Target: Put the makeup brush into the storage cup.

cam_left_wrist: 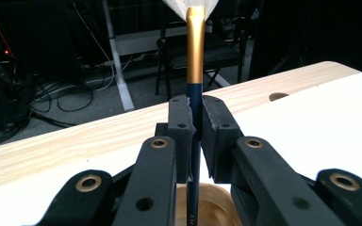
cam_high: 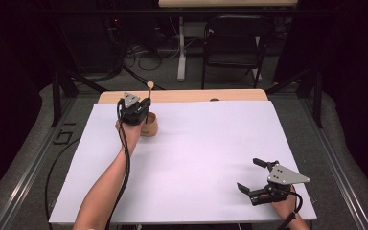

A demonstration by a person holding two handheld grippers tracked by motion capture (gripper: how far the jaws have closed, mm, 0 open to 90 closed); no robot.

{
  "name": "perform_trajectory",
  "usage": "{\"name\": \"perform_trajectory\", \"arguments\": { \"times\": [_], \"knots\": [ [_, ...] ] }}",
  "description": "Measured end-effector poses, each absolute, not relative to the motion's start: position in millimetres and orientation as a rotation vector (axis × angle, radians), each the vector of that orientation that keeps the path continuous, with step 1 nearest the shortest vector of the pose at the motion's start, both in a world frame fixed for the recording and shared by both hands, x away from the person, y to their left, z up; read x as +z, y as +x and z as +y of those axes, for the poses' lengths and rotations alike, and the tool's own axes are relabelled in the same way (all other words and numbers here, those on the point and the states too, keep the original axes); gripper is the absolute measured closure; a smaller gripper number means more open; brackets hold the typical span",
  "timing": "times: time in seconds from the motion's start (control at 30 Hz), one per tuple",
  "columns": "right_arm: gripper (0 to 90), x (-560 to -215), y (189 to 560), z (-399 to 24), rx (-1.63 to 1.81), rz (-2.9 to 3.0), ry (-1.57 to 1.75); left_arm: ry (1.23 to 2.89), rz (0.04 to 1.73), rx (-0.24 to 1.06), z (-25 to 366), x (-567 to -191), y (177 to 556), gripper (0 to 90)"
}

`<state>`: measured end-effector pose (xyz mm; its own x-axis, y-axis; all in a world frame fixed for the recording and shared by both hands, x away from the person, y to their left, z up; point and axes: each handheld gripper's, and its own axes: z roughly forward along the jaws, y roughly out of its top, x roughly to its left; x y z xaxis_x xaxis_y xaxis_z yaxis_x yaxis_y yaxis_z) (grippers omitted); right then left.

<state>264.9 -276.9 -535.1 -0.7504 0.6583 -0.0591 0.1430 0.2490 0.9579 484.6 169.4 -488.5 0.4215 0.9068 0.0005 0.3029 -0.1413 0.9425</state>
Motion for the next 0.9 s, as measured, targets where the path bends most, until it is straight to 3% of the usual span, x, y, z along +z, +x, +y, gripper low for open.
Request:
{"name": "perform_trajectory", "arguments": {
  "times": [0.37, 0.4, 0.47, 0.6, 0.67, 0.9],
  "knots": [
    [0.1, -535.1, 265.0, -276.8, 1.518, 2.075, 0.729, 1.693, 1.064, 0.75, 168.7, -489.7, 484.6, 82.3],
    [0.1, -535.1, 264.9, -276.9, 1.518, 2.074, 0.728, 1.693, 1.064, 0.75, 168.7, -489.7, 484.6, 75.9],
    [0.1, -535.0, 264.9, -277.0, 1.518, 2.074, 0.729, 1.7, 1.08, 0.748, 168.3, -488.7, 484.4, 55.1],
    [0.1, -535.0, 265.2, -277.3, 1.518, 2.075, 0.73, 1.746, 1.126, 0.731, 169.1, -486.9, 483.5, 26.0],
    [0.1, -535.1, 265.1, -276.8, 1.517, 2.075, 0.727, 1.773, 1.119, 0.713, 170.7, -484.1, 481.0, 16.6],
    [0.1, -535.0, 265.1, -276.8, 1.517, 2.075, 0.726, 1.799, 1.089, 0.707, 170.2, -475.8, 471.6, 6.5]
  ]
}}
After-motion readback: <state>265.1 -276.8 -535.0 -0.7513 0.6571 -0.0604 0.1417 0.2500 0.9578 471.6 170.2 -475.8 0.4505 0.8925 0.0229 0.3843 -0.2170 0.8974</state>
